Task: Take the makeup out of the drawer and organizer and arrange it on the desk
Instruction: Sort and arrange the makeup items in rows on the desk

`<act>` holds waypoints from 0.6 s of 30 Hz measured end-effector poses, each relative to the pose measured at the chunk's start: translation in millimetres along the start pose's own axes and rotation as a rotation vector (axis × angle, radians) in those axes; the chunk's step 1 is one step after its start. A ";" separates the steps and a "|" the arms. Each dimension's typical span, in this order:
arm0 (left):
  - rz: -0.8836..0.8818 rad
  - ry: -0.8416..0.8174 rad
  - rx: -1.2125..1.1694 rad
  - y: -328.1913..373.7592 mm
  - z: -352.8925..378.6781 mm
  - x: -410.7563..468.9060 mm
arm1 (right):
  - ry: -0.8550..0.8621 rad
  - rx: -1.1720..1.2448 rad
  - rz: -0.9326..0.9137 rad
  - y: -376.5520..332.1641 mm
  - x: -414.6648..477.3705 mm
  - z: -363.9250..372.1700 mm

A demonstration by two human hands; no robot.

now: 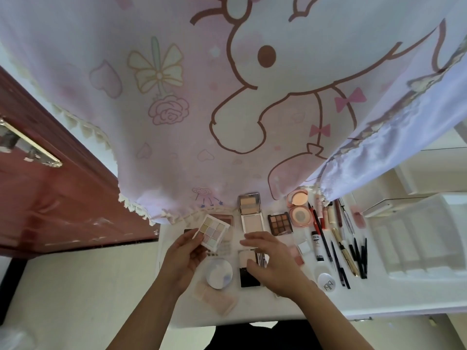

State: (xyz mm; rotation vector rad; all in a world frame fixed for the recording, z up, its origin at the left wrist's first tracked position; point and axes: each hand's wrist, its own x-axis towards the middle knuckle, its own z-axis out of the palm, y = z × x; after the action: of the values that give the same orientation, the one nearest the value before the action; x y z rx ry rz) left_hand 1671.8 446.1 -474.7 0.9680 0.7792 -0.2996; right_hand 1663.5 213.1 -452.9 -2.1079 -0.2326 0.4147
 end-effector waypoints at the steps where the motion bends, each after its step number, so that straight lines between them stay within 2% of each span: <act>1: -0.015 -0.004 -0.029 -3.4 -4.1 -0.2 | 0.066 0.153 0.047 -0.4 0.8 4.0; 3: -0.046 -0.012 -0.078 -10.8 -10.3 -2.2 | 0.208 0.419 0.191 -1.1 3.3 12.3; 4: -0.058 -0.023 -0.101 -14.1 -12.5 -4.2 | 0.218 0.530 0.289 -0.8 4.9 15.0; 7: -0.075 -0.057 -0.156 -21.7 -16.9 -9.2 | 0.031 0.707 0.538 7.8 9.8 22.5; 9: -0.069 -0.050 -0.140 -26.3 -21.0 -9.3 | -0.061 0.679 0.569 10.3 10.4 28.0; 11: -0.049 -0.028 -0.037 -31.2 -26.4 -8.6 | -0.023 0.648 0.530 12.5 12.2 35.0; 13: -0.011 -0.006 0.165 -37.7 -34.4 -9.2 | 0.019 0.619 0.513 11.7 16.5 39.6; 18: 0.068 -0.009 0.567 -52.0 -58.9 -11.4 | -0.082 0.248 0.452 14.9 35.1 56.5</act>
State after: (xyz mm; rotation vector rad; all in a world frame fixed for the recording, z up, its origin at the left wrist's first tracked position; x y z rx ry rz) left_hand 1608.2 464.8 -518.3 1.5207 0.6611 -0.4796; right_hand 1674.5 260.4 -500.7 -1.8898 0.2455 0.7561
